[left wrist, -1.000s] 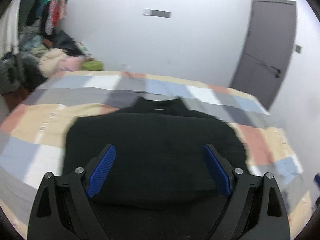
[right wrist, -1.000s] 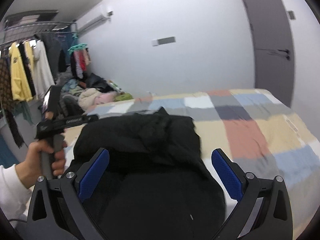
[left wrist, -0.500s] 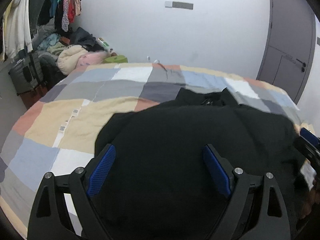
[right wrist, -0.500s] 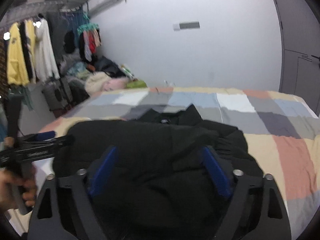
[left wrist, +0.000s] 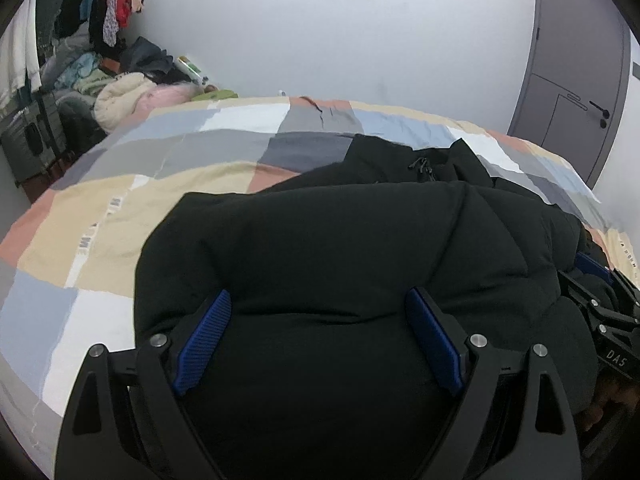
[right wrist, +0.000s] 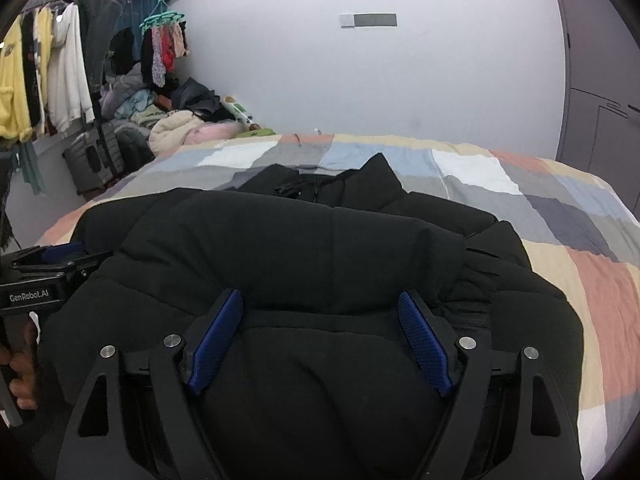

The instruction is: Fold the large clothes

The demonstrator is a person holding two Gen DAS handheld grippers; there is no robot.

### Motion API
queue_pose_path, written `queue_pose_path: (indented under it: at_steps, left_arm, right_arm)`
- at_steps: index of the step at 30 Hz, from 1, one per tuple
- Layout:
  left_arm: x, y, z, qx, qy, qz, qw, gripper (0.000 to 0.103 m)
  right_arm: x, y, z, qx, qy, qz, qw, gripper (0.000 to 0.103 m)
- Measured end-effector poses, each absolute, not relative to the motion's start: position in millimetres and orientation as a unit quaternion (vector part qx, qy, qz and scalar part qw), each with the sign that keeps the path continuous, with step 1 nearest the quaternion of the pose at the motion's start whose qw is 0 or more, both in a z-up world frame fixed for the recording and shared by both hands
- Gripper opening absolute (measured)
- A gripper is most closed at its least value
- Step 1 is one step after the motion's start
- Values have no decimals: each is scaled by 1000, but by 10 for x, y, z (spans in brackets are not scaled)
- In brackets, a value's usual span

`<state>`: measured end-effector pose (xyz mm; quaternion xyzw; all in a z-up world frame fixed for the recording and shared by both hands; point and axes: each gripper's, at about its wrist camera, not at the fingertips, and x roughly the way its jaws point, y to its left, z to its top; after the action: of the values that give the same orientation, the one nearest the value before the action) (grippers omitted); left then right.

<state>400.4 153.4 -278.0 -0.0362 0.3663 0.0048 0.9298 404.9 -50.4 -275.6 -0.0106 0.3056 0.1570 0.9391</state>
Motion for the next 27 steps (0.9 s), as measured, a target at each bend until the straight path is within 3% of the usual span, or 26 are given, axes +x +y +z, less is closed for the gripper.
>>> queue_pose_path:
  at_steps: [13, 17, 21, 27]
  left_arm:
    - [4074, 1524, -2820, -50, 390, 20, 919, 91]
    - [3765, 1641, -2639, -45, 388, 21, 920, 92]
    - [3327, 1799, -2516, -16, 368, 45, 929, 103]
    - [3037, 2046, -2686, 7, 406, 78, 910, 103]
  right_arm:
    - [4144, -456, -2853, -29, 339, 167, 926, 80]
    - [3904, -663, -2639, -8, 336, 195, 922, 80]
    - [3541, -1012, -2436, -5, 317, 187, 930, 81]
    - [3128, -1447, -2478, -35, 326, 135, 935, 81]
